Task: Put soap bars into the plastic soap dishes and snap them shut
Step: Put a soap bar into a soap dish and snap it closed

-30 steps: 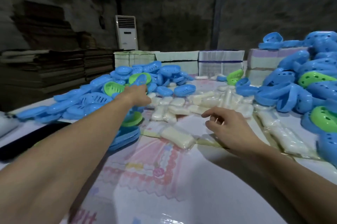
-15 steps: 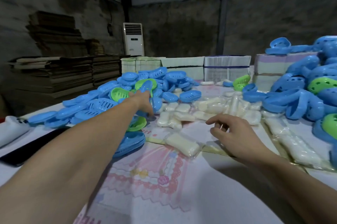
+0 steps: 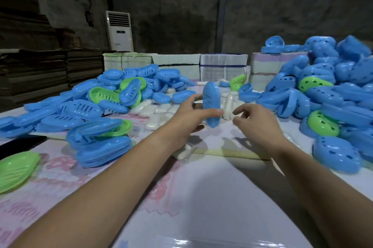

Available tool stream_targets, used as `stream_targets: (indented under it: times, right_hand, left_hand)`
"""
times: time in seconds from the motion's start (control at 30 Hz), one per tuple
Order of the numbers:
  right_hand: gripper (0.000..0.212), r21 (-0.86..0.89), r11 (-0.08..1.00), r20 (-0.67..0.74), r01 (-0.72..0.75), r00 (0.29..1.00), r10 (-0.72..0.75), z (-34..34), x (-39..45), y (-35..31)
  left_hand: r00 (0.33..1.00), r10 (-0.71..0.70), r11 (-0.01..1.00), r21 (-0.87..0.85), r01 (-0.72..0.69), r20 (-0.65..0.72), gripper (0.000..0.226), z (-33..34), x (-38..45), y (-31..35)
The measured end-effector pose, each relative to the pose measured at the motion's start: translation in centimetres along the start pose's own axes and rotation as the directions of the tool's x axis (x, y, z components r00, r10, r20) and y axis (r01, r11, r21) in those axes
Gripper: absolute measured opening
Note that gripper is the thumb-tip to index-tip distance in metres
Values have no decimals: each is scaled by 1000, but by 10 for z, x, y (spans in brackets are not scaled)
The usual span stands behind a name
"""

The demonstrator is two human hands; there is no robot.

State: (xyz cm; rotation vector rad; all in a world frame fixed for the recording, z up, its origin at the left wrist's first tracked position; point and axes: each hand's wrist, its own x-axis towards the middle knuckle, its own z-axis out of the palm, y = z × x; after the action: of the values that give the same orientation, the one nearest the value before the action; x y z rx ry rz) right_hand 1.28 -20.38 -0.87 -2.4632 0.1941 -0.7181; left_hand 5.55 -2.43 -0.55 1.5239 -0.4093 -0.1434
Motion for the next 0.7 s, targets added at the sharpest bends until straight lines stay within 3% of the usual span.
stream_targets:
  times: [0.1,0.17,0.27,0.43,0.57,0.7]
  right_hand:
    - [43,-321,943,3,-88,996,94,-17,9,19]
    - [52,-438,876,34,-200,970,239,-24,13,37]
    - [53,-559,801,188,-215,908,375,-19,17,57]
    - [33,-550,814,85,-188,957,278,-14,18,58]
    - [45,-493,846,18,-203,970,243,-15,17,54]
    - [36,-191,946,-68,-263,965,255,-25,14,46]
  left_hand:
    - [1000,-16,999,-47,16,-8,54,-8,-4,-4]
    - [1000,-21,995,-98,20,-7,50,-10,-6,-4]
    - [999,-13,989,-145,17,32,53,-6,-7,-4]
    - [995,13,985,-175,4,94,53,0,-10,-6]
    - [992,-2,978,-208,28,124,53,3,-11,-9]
    - [985,-15,952,-299,66,171,55,3,-14,-7]
